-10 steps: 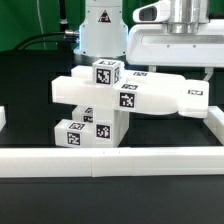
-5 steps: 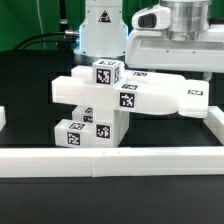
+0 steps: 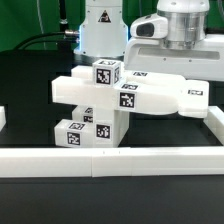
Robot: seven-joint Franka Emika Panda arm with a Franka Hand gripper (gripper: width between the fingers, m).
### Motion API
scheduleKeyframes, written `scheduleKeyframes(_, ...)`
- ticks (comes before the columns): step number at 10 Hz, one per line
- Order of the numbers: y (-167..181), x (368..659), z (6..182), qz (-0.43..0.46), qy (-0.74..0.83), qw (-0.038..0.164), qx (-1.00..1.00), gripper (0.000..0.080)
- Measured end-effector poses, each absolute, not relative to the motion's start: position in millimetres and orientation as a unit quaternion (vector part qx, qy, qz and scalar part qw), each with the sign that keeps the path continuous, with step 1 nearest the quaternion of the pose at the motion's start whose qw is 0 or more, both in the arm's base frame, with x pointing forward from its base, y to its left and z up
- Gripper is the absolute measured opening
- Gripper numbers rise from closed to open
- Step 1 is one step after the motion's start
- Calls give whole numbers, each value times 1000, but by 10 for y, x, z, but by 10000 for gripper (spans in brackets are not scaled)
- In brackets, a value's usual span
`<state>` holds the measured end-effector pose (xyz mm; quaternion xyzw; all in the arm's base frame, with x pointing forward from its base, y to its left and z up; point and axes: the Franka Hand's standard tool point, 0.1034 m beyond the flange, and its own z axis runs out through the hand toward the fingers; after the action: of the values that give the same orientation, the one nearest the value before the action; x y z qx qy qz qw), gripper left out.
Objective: Assemble chair
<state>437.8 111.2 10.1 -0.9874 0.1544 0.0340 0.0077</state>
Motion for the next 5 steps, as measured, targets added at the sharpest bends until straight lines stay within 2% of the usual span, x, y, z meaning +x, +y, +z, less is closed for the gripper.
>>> scheduleKeyframes(1,1107,4369,82,35,154,7,-987,649)
scheduleKeyframes(3,1103,4366,76,35,154,6,-987,386)
scheduleKeyframes(4,1103,4366,76,35,154,6,-987,386)
scheduleKeyframes(5,1102,4368,77,35,154,6,-987,281)
